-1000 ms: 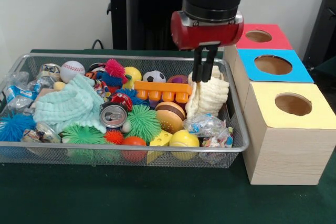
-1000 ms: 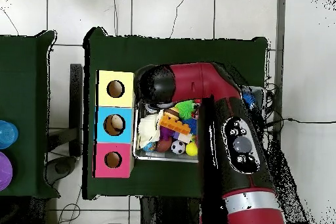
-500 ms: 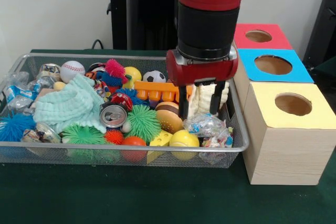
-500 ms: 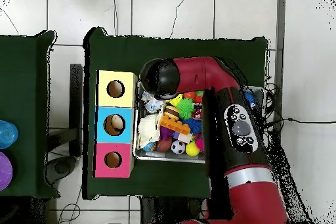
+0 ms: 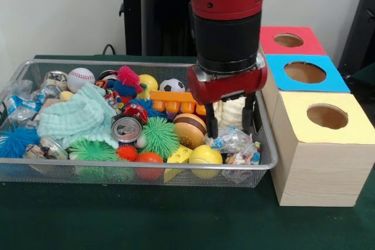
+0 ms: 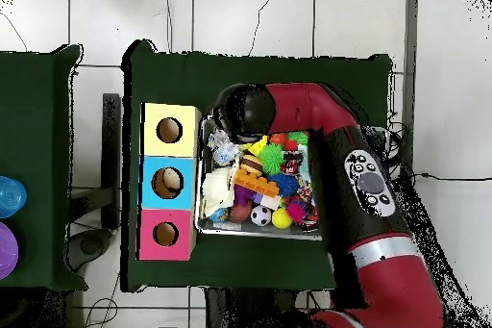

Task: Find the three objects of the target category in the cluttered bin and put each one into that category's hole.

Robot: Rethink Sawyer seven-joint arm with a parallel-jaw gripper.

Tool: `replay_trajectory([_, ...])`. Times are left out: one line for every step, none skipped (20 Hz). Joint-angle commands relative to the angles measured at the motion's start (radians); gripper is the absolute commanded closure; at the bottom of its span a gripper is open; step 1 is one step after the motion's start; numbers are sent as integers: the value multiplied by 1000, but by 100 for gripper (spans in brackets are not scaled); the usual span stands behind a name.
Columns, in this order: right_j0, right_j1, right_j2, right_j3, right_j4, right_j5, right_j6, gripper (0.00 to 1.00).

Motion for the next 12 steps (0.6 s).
replay_trajectory([-120,39,139,140,-114,90,-574,0])
replay_trajectory([-135,44,151,143,-124,118,-618,0])
replay_trajectory([-146,46,162,144,-132,139,-656,0])
replay_trajectory([-157,49,173,146,-140,161,-693,0])
replay_trajectory([-168,51,184,147,-148,183,-730,0])
replay_trajectory([-178,54,195,149,-156,204,-768,0])
replay_trajectory([-178,54,200,156,-160,195,-768,0])
replay_trajectory([-177,55,206,164,-163,185,-769,0])
replay_trajectory([-177,56,212,172,-167,175,-769,0])
replay_trajectory([-172,55,214,184,-166,151,-745,0])
replay_trajectory([-161,55,213,186,-168,133,-727,0])
replay_trajectory([-152,57,212,192,-169,118,-718,0])
